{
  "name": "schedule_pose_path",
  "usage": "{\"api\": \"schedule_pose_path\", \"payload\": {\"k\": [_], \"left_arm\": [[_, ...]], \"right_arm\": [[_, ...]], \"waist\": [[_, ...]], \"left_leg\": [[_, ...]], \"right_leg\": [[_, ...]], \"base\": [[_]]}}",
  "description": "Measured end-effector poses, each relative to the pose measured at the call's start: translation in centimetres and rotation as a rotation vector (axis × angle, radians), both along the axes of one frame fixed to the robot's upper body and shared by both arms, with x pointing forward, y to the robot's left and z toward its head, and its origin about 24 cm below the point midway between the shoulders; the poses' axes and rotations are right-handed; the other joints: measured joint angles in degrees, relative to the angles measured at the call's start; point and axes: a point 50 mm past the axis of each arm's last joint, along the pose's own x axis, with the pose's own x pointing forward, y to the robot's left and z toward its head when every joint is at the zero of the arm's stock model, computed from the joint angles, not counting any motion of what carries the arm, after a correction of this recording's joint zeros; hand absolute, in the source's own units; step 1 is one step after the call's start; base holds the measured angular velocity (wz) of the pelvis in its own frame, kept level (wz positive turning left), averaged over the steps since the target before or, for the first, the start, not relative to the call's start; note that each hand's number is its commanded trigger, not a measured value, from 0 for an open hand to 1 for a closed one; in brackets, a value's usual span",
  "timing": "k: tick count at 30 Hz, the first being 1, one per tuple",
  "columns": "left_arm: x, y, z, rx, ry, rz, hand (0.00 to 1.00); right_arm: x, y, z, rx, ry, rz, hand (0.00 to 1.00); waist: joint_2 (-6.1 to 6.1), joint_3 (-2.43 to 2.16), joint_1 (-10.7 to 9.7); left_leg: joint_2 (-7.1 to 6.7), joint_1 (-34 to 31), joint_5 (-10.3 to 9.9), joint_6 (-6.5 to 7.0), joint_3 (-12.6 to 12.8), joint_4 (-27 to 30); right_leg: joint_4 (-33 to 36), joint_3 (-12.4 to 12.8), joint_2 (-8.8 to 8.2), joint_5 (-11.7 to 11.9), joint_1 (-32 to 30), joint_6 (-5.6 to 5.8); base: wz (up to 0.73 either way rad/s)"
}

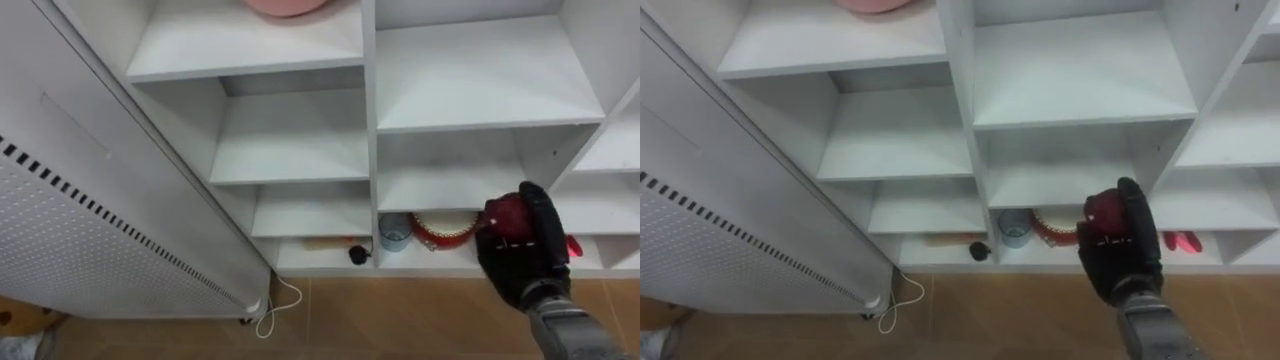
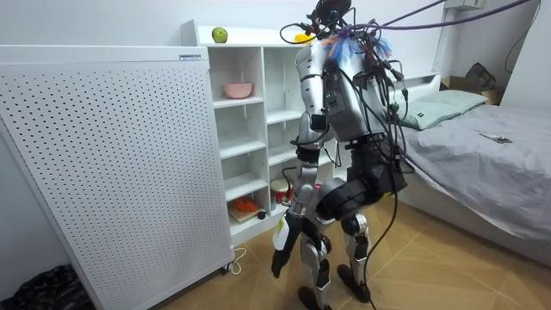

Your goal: Arrange fruit in the closet

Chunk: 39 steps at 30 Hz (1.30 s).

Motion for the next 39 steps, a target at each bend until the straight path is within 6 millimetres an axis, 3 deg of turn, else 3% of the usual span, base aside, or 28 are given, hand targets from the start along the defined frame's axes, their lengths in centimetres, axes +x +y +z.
{"api": "schedule_pose_path", "payload": {"k": [5,6,7,21,39], "left_arm": [[0.5,0.4,0.3,-0.005,-0.026,0.012,0.00],[0.5,0.4,0.3,-0.005,-0.025,0.012,0.00],[0.5,0.3,0.3,-0.004,-0.025,0.002,0.00],[-0.1,-0.1,0.1,-0.031,-0.014,-0.033,0.00],[-0.2,0.1,0.5,-0.039,-0.056,-0.036,0.00]], "right_arm": [[0.7,-0.6,1.9,-0.035,-0.039,-0.011,1.00],[0.7,-0.6,2.1,-0.038,-0.038,-0.012,0.32],[0.8,-0.6,2.2,-0.041,-0.039,-0.017,0.00],[1.2,-1.2,3.7,-0.045,-0.023,-0.102,0.00],[1.1,-1.4,3.7,-0.047,0.007,-0.130,0.00]], "waist": [[0.02,-0.01,0.1],[0.02,-0.01,0.1],[0.02,-0.01,0.2],[0.36,-0.21,3.0],[0.37,-0.21,3.1]], "left_leg": [[0.02,-1.3,-0.1,0.06,-0.2,0.9],[0.02,-1.4,-0.1,0.07,-0.2,1.0],[0.01,-1.6,-0.1,0.12,-0.3,1.3],[0.23,-3.6,-0.9,0.22,-0.3,4.9],[0.90,-3.6,-1.2,0.46,0.9,5.5]], "right_leg": [[0.7,-0.2,-0.07,-0.3,-0.9,0.03],[0.8,-0.2,-0.07,-0.3,-1.0,0.03],[1.0,-0.1,-0.10,-0.3,-1.2,0.03],[3.5,0.1,-0.01,-0.6,-3.0,-0.11],[4.1,0.0,-0.16,-0.8,-3.0,-0.31]], "base": [[0.07],[0.00],[0.00],[-0.01],[-0.01]]}}
